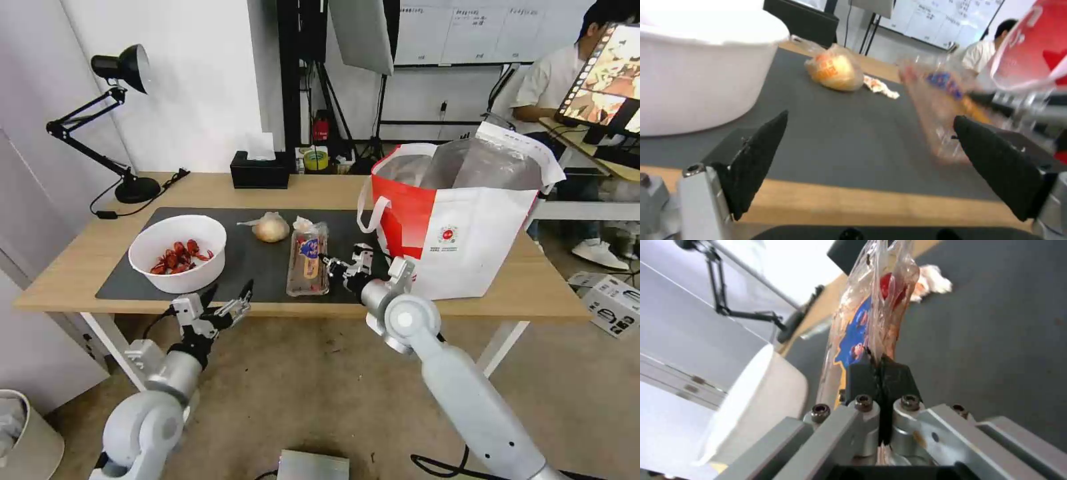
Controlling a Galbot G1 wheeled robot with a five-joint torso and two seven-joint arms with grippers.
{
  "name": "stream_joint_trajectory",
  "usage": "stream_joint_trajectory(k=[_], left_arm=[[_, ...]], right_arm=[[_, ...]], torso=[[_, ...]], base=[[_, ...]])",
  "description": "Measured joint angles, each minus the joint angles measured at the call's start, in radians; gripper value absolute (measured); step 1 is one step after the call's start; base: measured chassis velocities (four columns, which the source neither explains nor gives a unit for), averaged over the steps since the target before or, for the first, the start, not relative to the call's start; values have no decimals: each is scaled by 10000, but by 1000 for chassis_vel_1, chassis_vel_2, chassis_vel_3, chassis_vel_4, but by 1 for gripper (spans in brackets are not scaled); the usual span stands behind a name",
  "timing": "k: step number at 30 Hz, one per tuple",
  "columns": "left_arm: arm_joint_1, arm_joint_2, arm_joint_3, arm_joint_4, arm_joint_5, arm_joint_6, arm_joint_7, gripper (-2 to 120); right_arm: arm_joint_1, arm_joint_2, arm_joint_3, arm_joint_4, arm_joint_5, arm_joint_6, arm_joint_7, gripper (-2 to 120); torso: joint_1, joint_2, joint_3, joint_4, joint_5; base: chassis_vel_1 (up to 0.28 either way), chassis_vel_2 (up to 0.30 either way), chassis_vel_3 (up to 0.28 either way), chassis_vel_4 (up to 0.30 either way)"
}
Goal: Pick up the trash from the table and place it into the takeout bag.
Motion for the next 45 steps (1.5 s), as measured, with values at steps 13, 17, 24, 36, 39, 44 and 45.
stream_joint_trajectory(k=[13, 17, 24, 36, 39, 44, 45], left_arm=[[565, -97, -249, 354, 1366, -734, 274, 100], [662, -236, -249, 426, 1464, -807, 277, 100], [704, -365, -251, 472, 1528, -871, 277, 100], [794, -505, -188, 505, 1655, -949, 303, 100], [823, -550, -175, 511, 1689, -982, 332, 100], [868, -619, -152, 565, 1751, -1072, 466, 100], [871, -635, -133, 579, 1770, -1094, 491, 100]], right_arm=[[835, 243, 270, 1452, 1672, 0, 773, 0], [1387, 319, 601, 1951, 2183, 109, 1171, 0], [2012, 314, 1259, 2481, 2214, 779, 1858, 0], [1567, 91, 2622, 2706, 1123, 1393, 2114, 0], [1494, 83, 3064, 2613, 969, 1501, 2128, 0], [1313, 47, 3813, 2468, 608, 1689, 2122, 0], [1261, 25, 3939, 2425, 540, 1751, 2120, 0]], torso=[[0, -1, 0, 1, 1], [0, 0, 0, 1, 2], [0, 0, 0, 1, 2], [0, 1, 0, 0, 3], [1, 1, 1, 0, 3], [0, 1, 1, -1, 3], [0, 1, 1, 0, 3]], base=[[0, 0, 0, 0], [0, 0, 0, 0], [0, 0, 0, 0], [0, 0, 0, 0], [0, 0, 0, 0], [0, 0, 0, 0], [0, 0, 0, 0]])
